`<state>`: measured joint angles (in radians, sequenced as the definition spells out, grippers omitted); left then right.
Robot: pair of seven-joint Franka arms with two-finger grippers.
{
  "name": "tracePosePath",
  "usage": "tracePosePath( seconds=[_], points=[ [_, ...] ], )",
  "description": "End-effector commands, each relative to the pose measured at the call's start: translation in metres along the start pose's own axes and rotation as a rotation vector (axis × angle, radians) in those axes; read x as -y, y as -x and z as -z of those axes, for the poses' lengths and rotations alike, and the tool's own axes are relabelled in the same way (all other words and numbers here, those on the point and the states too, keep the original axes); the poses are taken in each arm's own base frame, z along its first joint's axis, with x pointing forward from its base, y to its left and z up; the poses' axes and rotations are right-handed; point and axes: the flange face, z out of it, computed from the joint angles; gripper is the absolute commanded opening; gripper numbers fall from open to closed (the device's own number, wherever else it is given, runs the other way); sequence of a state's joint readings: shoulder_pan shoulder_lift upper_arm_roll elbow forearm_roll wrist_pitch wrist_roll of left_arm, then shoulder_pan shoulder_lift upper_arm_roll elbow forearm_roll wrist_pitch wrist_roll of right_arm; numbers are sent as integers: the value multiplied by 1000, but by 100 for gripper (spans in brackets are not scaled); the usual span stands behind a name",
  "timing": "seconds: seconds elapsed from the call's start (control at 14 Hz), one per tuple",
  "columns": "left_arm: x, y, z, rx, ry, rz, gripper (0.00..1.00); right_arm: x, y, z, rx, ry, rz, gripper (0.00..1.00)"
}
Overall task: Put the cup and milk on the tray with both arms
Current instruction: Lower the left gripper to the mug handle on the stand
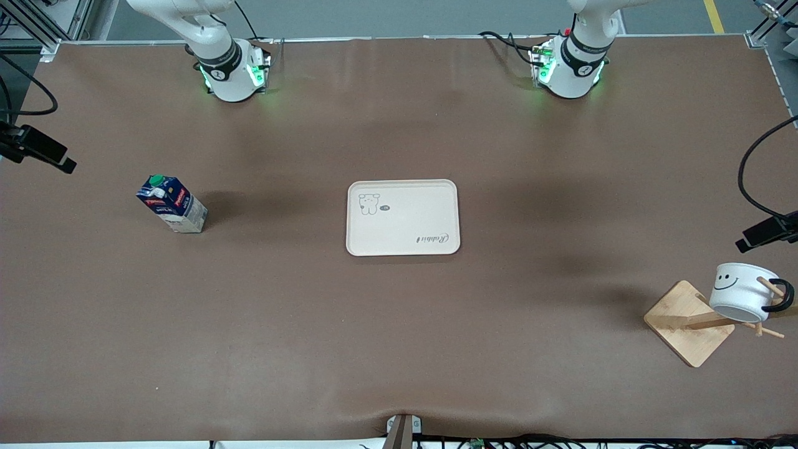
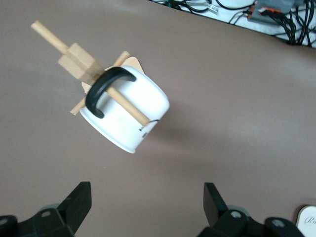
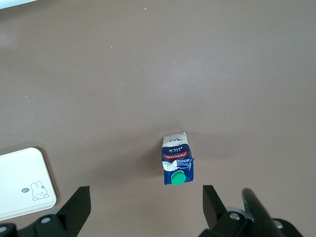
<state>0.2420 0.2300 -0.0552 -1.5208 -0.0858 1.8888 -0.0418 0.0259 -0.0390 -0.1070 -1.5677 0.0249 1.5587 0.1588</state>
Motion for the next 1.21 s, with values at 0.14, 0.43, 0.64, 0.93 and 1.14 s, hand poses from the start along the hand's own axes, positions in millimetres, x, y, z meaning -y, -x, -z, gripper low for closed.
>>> tracePosePath(
  seconds=[0.14,0.43,0.64,0.93,1.14],
  points=[
    [31,2,-25,-54,132,157,100,0,0,1,-1,3,1,100],
    [49,9,-69,-103,223,283,100,-2,0,2,-3,3,-4,100],
    [52,7,-87,-102,257,323,100,-1,0,2,-3,3,-2,100],
    [57,0,-107,-122,249,324,100,1,-2,-1,0,6,2,100],
    [55,-6,-105,-145,248,313,88,0,-2,-3,4,7,0,100]
  ],
)
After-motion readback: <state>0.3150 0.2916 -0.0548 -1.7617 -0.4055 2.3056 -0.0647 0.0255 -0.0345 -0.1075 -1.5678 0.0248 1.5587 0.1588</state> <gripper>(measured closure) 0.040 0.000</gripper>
